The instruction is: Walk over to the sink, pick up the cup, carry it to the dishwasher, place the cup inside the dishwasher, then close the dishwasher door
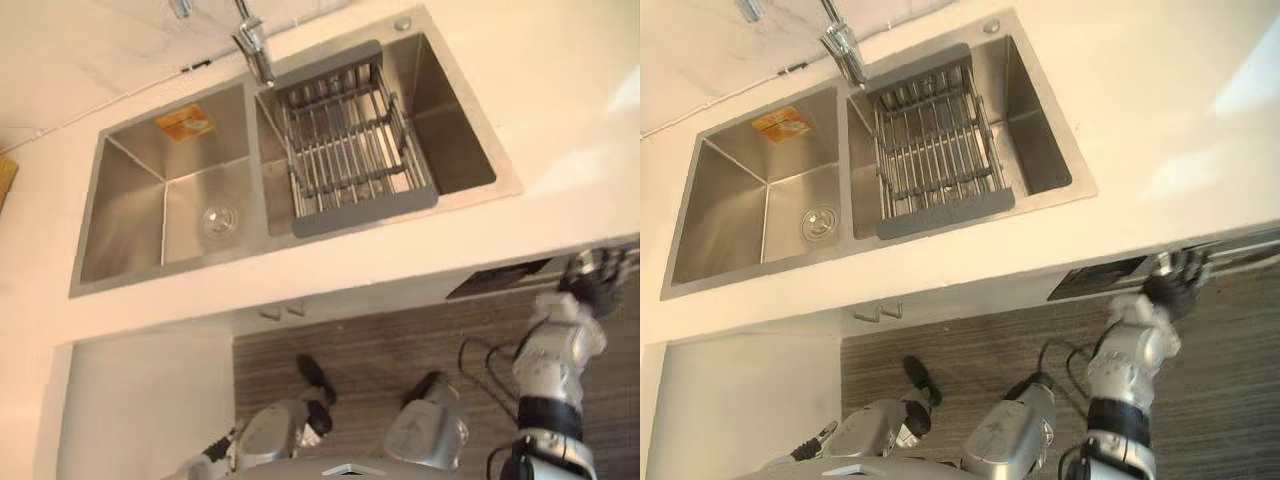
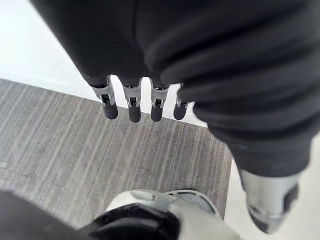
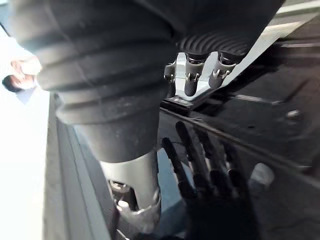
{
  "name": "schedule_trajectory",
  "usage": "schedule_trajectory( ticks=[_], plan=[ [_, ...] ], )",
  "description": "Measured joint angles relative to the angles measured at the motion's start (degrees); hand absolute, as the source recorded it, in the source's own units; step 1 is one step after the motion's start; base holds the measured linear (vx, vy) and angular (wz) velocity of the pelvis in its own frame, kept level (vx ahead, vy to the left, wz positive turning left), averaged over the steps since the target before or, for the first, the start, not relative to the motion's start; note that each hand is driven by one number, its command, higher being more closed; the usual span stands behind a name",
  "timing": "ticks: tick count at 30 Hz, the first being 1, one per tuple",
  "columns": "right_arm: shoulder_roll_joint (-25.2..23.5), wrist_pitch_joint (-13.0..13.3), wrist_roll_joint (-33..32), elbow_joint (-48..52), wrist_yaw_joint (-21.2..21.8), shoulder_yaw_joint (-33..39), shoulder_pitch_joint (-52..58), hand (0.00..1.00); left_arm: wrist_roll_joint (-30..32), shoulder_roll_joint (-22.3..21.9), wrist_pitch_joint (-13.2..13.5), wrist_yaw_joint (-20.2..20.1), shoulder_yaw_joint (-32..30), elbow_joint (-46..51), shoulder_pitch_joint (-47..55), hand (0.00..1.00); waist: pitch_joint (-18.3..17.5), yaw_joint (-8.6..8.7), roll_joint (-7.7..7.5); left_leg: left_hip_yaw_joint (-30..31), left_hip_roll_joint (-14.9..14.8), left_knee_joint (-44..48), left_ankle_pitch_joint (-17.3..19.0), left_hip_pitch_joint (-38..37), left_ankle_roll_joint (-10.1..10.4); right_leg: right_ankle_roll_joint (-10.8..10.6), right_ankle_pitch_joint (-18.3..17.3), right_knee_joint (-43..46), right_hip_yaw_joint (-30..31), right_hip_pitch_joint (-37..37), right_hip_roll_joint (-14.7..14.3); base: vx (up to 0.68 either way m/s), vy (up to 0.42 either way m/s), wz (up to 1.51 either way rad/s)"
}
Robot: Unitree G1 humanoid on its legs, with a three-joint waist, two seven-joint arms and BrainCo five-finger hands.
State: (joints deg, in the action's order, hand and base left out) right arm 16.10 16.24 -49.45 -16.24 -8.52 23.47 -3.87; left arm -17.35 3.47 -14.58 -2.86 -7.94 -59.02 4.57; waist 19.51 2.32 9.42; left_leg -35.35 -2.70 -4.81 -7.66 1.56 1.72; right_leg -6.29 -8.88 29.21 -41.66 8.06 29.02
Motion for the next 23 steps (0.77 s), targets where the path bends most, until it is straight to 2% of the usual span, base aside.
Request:
schedule_trajectory(
  ticks=[1, 3, 4, 5, 6, 9, 13, 17, 20, 22, 23],
  plan=[
    [-1.2, -0.3, 0.7, -0.2, 0.7, -1.0, 1.7, 0.00, -1.2, 0.2, 0.5, 0.1, -0.1, 0.1, 0.1, 0.00, -0.4, -0.10, -0.54, 0.0, -0.2, 0.0, 0.0, -0.2, 0.0, 0.0, 0.0, -0.4, -0.1, -0.3, -0.4, 0.04, -0.031, 0.05],
    [-7.1, -1.1, 4.0, -2.8, 3.3, -3.4, 8.0, 0.00, -5.3, 0.7, 2.3, 0.5, -1.0, 0.5, 0.5, 0.00, -1.9, -0.50, -2.57, -0.1, -0.8, 0.0, -0.1, -0.7, 0.2, -0.4, 0.1, -1.5, -0.6, -1.6, -1.4, 0.07, -0.027, 0.01],
    [-8.2, -1.5, 4.8, -4.3, 3.6, -3.8, 9.1, 0.00, -5.9, 0.9, 2.7, 0.9, -1.0, 0.6, 0.6, 0.00, -2.3, -0.48, -2.87, 0.0, -0.9, 0.0, -0.1, -0.8, 0.1, -0.3, 0.3, -2.0, -0.9, -2.2, -1.6, 0.11, -0.037, 0.11],
    [-10.1, -1.8, 5.0, -8.5, 4.3, -4.4, 10.9, 0.00, -7.4, 1.1, 3.5, 1.9, -1.0, 0.8, 0.6, 0.00, -3.3, -0.60, -3.95, 0.8, -1.1, 0.0, -0.2, -0.9, 0.0, -0.3, 0.7, -3.0, -1.7, -3.2, -2.3, 0.11, -0.038, 0.11],
    [-11.4, -2.3, 4.9, -13.4, 4.3, -4.5, 12.1, 0.00, -7.6, 1.1, 4.1, 2.6, -1.2, 1.4, 0.6, 0.00, -3.9, -0.94, -4.31, 0.9, -1.4, 0.3, -0.6, -1.9, -0.7, -0.5, 1.2, -4.0, -1.7, -4.4, -3.1, 0.12, -0.048, 0.07],
    [-12.9, -3.1, 5.4, -24.3, 4.6, -3.7, 12.8, 0.00, -7.6, 1.5, 4.7, 2.9, -1.4, 1.9, 0.7, 0.00, -4.9, -1.56, -6.18, 1.3, -2.0, 0.3, -0.4, -3.2, -0.4, -0.7, 2.1, -6.9, -1.6, -6.9, -5.1, 0.06, -0.034, 0.02],
    [-13.1, -7.3, 13.1, -34.7, 6.7, -2.0, 12.7, 0.00, -7.3, 2.4, 4.3, 2.1, -0.6, 1.7, 0.7, 0.00, -6.1, -1.72, -7.69, 2.5, -2.4, 0.3, 0.2, -5.3, 0.2, -1.2, 3.8, -11.8, -1.4, -10.5, -7.8, 0.01, -0.009, 0.03],
    [-13.2, -10.6, 18.5, -37.6, 6.8, -2.7, 12.5, 0.00, -9.0, 4.0, 3.5, -4.4, 2.9, 1.6, 0.6, 0.00, -7.2, -1.95, -8.29, 2.5, -2.4, 0.0, 0.5, -5.8, 0.0, -0.7, 4.0, -13.3, -1.2, -11.1, -8.6, -0.06, 0.026, -0.03],
    [-13.1, -11.8, 18.4, -38.9, 6.8, -3.1, 12.1, 0.00, -10.9, 5.8, 3.2, -6.5, 6.4, 0.9, 0.6, 0.00, -7.4, -2.12, -9.28, 2.7, -1.2, -0.1, 1.5, -6.7, 0.0, -0.1, 2.7, -10.2, 0.5, -10.3, -6.7, -0.05, 0.050, -0.07],
    [-13.1, -12.8, 18.4, -38.9, 6.8, -3.9, 12.0, 0.00, -11.3, 7.0, 2.3, -7.8, 8.3, 0.6, 0.2, 0.00, -7.5, -1.87, -9.75, 4.9, -0.2, -0.1, 2.0, -6.6, -0.4, 1.2, 1.7, -8.6, 4.0, -9.9, -6.3, -0.07, 0.045, 0.06],
    [-13.2, -13.4, 18.4, -39.0, 6.9, -4.4, 12.2, 0.00, -11.3, 7.7, 1.4, -8.8, 9.0, -0.4, -0.7, 0.00, -7.2, -1.37, -10.57, 7.2, 0.3, -0.2, 2.4, -6.6, -0.8, 2.6, 1.1, -9.0, 7.2, -10.0, -7.0, -0.05, 0.013, 0.21]
  ],
)
